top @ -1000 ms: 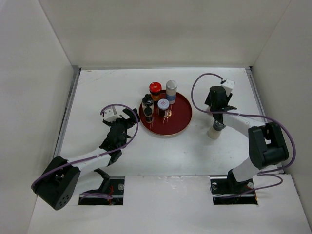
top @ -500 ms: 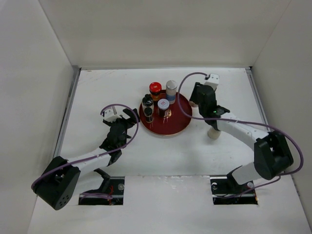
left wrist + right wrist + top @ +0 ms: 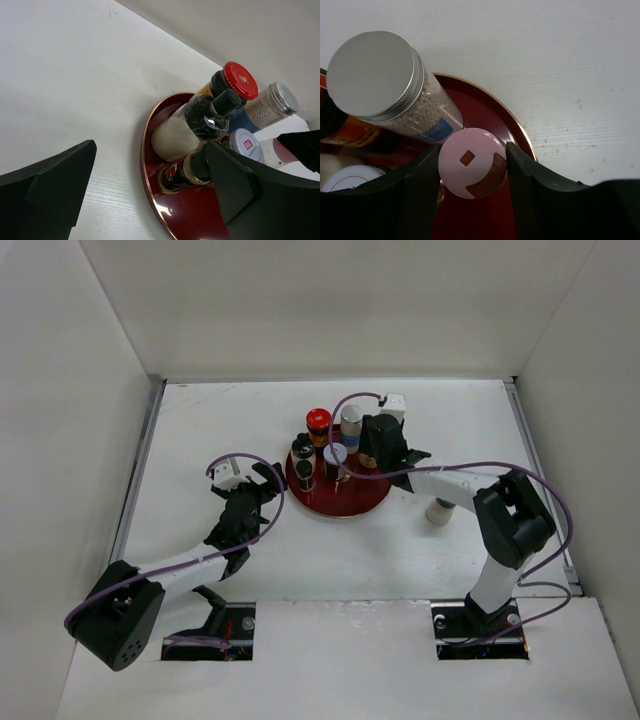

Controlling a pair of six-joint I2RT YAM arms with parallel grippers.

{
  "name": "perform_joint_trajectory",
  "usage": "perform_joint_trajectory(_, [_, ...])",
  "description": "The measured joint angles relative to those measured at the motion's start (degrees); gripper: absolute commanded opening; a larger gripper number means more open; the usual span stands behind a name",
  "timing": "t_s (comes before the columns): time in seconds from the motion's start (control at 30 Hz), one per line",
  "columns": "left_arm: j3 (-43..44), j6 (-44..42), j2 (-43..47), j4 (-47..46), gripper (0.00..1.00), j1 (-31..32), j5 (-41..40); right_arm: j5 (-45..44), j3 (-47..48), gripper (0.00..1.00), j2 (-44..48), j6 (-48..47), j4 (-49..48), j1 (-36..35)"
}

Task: Organize the condiment bottles

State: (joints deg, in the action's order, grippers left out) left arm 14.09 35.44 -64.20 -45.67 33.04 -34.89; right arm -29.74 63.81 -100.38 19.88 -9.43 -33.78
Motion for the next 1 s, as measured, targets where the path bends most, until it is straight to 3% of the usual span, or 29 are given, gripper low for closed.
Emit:
perform_joint_trajectory(0.1, [0.0,0.0,-0.2,0.0,0.93,0.0,0.0,0.2,0.0,0.59,-0.7,0.0,0.0,0.1])
perform_joint_trajectory(0.4, [0.0,0.0,-0.6,0.0,0.93,0.0,0.0,0.2,0.0,0.94,-1.2,-0.2,0.1,0.1])
perform_joint_trajectory(0.5, [0.0,0.0,-0.6,0.0,0.93,0.0,0.0,0.2,-0.9,0.99,1.2,-0.4,0.7,0.1])
perform_joint_trajectory(0.6, [0.0,0.0,-0.5,0.0,0.93,0.0,0.0,-0.6,-4.1,1.0,8.8,-0.9,1.7,0.1])
perform_joint_trajectory(0.8, [-0.2,0.1,-0.2,0.0,0.93,0.0,0.0,-9.3,-14.2,1.0,33.0,-1.4,3.3,0.0])
perform_joint_trajectory(1.0, [-0.2,0.2,-0.1,0.0,0.93,0.0,0.0,-19.9,-23.1,1.0,47.4,2.0,13.6,-0.3])
